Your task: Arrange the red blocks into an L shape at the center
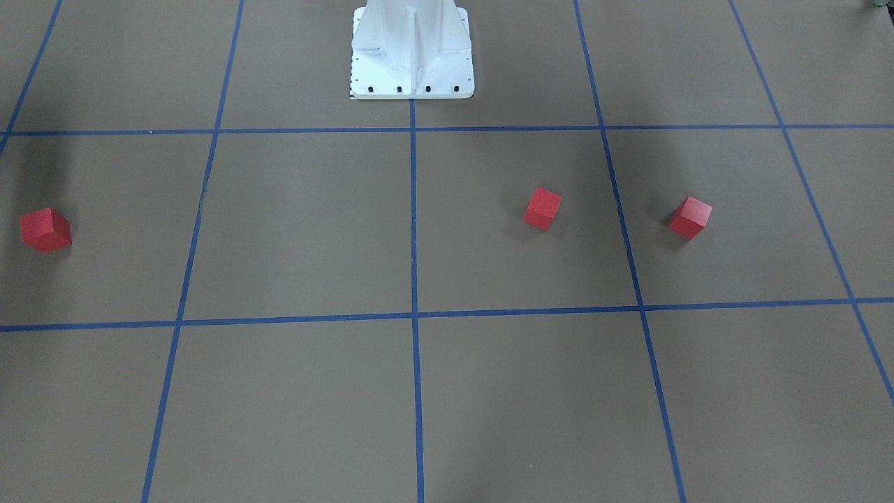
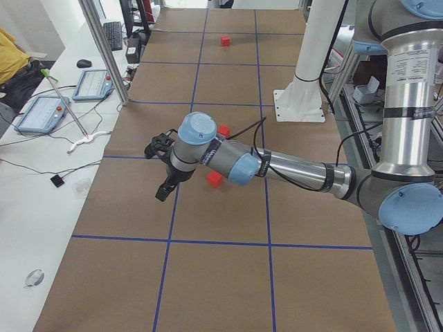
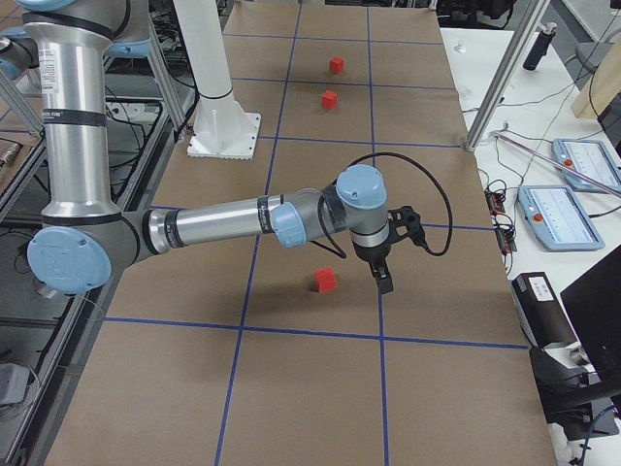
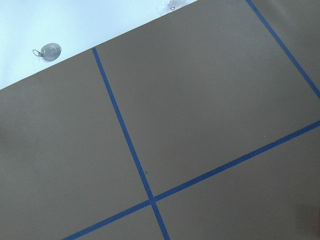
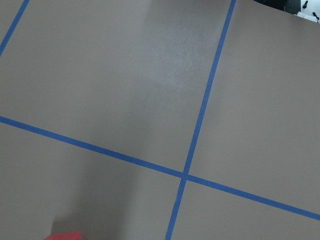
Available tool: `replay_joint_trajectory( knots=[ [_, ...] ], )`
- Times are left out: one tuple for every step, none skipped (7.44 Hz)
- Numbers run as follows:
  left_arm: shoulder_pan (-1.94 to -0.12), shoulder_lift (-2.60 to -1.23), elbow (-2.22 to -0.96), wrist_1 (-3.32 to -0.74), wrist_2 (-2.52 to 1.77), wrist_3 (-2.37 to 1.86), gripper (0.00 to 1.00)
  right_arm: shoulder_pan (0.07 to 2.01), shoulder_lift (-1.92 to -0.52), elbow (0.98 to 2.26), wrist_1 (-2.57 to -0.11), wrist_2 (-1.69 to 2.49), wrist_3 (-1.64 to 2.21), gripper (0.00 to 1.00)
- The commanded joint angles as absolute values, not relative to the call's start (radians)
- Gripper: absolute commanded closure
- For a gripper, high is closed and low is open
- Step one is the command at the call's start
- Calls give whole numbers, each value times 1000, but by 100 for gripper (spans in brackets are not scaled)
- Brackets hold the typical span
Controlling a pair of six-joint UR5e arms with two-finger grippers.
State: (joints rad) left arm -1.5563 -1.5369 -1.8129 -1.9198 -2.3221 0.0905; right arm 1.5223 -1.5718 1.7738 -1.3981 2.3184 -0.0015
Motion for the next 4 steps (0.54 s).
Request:
replay_joint_trajectory(
  knots=[
    [-1520,-1534,-1778,-1991,-2322,87,0,1438,-1577,1773,-1397,2450,9,1],
    [-1510,-1535,-1761,-2028,-2321,87,0,1412,-1619,1779,-1393,2497,2,1],
    [-1482,-1536,-1759,-2034,-2322,87,0,1381,-1662,1776,-1353,2482,5,1],
    [-1477,-1537,-1761,-2034,-2322,87,0,1365,-1708,1773,-1283,2456,11,1]
  ],
)
